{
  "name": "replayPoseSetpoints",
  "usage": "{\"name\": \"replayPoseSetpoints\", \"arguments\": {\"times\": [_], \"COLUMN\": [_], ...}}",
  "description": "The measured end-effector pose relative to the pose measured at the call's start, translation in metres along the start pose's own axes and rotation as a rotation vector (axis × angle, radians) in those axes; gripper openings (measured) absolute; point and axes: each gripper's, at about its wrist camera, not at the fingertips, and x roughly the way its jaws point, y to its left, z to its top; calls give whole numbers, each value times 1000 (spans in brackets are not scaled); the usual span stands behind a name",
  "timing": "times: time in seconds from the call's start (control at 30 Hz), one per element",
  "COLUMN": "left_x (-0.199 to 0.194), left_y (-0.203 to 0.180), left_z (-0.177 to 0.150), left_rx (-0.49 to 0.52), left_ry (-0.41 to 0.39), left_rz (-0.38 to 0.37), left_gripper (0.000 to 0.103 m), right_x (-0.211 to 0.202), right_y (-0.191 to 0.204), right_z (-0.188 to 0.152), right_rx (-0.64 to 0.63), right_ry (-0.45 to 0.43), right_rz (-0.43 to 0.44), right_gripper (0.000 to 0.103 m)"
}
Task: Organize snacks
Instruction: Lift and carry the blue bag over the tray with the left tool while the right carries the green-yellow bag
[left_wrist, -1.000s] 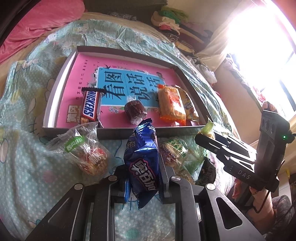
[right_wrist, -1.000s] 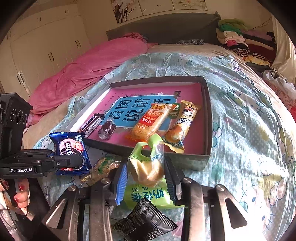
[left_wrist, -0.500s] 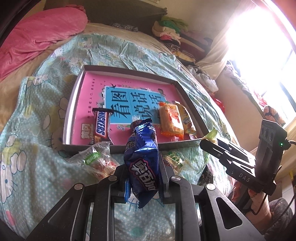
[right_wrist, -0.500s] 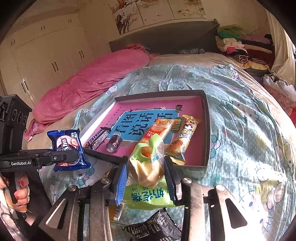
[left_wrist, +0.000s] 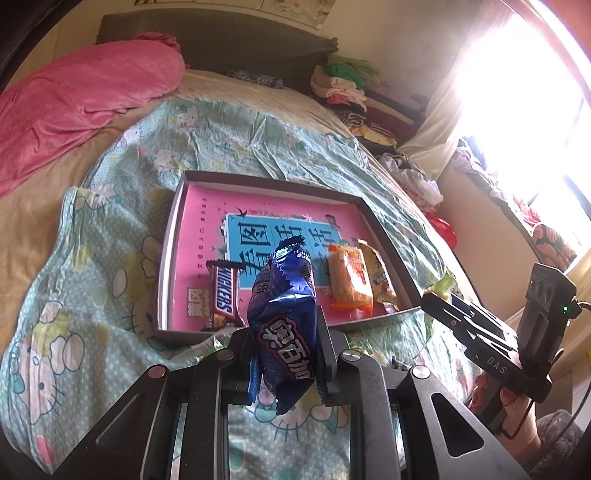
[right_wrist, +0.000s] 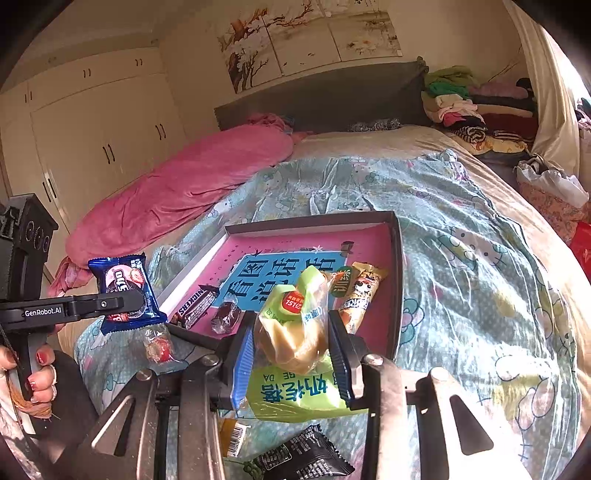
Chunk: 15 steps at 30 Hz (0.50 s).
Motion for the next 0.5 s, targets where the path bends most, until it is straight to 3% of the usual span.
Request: {"name": "replayPoseSetpoints", "arguments": {"times": [0.5], "left_x": [10], "left_y": [-1], "left_z": [16], "left_rx": [-19], "left_ry": [-16], "left_rz": [13], "left_gripper": [23], "right_x": [-2], "right_y": [-10], "right_z": [10], "right_rx": [29], "right_ry": [-48], "right_rz": [-6], "right_gripper": [38]}}
